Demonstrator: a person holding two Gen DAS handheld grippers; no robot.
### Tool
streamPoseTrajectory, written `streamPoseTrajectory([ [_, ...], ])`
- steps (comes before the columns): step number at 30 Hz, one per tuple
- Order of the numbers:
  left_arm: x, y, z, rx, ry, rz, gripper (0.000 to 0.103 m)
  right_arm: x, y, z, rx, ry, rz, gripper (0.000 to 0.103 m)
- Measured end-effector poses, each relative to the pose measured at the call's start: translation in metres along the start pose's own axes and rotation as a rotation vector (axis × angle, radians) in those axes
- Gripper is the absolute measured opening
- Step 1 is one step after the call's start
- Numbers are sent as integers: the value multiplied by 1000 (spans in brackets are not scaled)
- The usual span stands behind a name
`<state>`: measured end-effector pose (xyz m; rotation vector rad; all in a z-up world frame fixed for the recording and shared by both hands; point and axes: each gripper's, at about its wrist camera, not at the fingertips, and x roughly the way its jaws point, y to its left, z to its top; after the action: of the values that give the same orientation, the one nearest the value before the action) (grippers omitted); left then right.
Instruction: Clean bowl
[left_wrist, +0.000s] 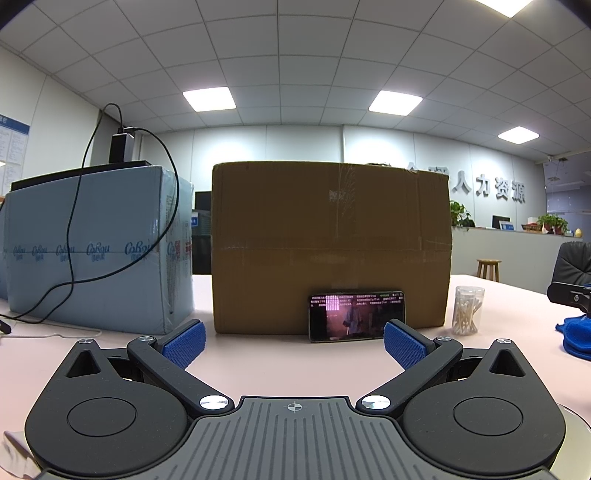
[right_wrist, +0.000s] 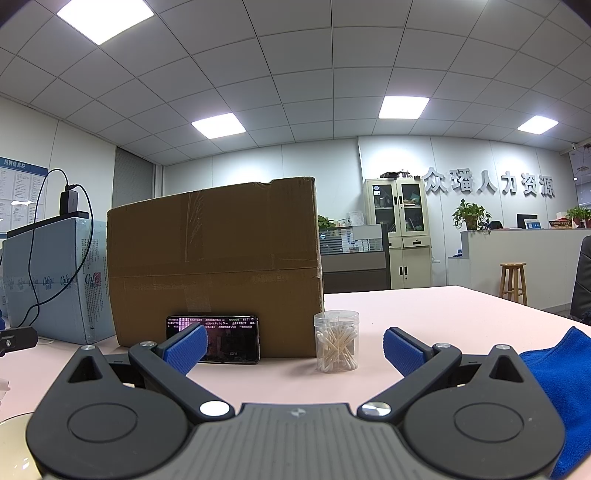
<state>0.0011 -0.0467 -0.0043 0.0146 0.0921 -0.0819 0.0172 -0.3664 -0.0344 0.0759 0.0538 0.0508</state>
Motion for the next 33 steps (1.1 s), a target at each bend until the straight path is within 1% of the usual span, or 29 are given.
streamPoseTrajectory([
  [33, 4, 4, 0, -18, 22, -12, 103, 4, 3, -1, 1, 1, -1, 103],
])
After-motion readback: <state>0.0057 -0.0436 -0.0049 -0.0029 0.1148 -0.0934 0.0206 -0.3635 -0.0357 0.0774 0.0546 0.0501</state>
